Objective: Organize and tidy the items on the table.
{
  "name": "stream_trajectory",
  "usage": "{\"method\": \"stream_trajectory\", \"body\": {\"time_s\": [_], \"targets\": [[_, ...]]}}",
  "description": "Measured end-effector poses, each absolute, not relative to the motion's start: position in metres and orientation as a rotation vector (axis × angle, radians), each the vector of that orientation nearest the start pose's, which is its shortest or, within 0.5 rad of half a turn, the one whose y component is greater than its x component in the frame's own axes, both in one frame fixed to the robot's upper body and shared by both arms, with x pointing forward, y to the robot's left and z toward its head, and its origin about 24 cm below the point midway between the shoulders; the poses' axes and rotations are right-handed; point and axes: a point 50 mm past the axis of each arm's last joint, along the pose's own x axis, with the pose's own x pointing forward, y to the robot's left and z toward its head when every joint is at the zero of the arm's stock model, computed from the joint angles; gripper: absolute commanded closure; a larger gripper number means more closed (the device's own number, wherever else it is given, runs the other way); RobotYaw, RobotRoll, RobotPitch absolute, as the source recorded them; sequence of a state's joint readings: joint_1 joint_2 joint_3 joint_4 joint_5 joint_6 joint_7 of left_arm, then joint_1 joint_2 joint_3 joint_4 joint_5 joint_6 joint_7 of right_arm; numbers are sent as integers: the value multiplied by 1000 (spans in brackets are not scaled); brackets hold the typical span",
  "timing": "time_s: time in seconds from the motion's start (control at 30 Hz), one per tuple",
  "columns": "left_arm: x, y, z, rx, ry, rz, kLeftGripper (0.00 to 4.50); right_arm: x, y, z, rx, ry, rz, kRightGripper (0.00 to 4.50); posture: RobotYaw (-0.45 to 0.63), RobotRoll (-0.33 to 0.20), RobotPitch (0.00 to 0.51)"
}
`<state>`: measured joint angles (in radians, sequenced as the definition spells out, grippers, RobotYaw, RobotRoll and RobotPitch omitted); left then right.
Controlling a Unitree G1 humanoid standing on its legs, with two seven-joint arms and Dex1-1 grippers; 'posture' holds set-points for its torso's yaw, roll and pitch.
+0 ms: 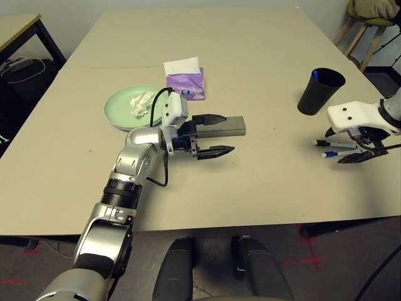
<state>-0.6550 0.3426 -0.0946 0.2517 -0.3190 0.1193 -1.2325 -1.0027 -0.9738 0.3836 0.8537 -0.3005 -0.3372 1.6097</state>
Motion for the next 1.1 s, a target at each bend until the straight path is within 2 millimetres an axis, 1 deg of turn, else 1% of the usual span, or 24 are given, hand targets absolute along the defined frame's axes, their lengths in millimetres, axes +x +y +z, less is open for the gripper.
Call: {"method": "stream_trajectory", "body": {"time_s": [0.2, 0.37, 0.7, 1.1], "targets": [[320, 118, 163, 216, -167, -1385, 20, 327, -305, 201, -1287, 870, 1207, 0, 122, 0, 217], [321, 119, 163, 218, -164, -1376, 20, 328, -307, 204, -1304, 891, 1199, 0, 123, 0, 222], [321, 123, 164, 226, -153, -1367, 20, 333, -299, 195, -1300, 888, 1227, 0, 125, 0, 223], [323, 123, 167, 230, -161, -1362, 20, 334, -297, 196, -1250, 892, 1253, 0, 120, 0, 206]]}}
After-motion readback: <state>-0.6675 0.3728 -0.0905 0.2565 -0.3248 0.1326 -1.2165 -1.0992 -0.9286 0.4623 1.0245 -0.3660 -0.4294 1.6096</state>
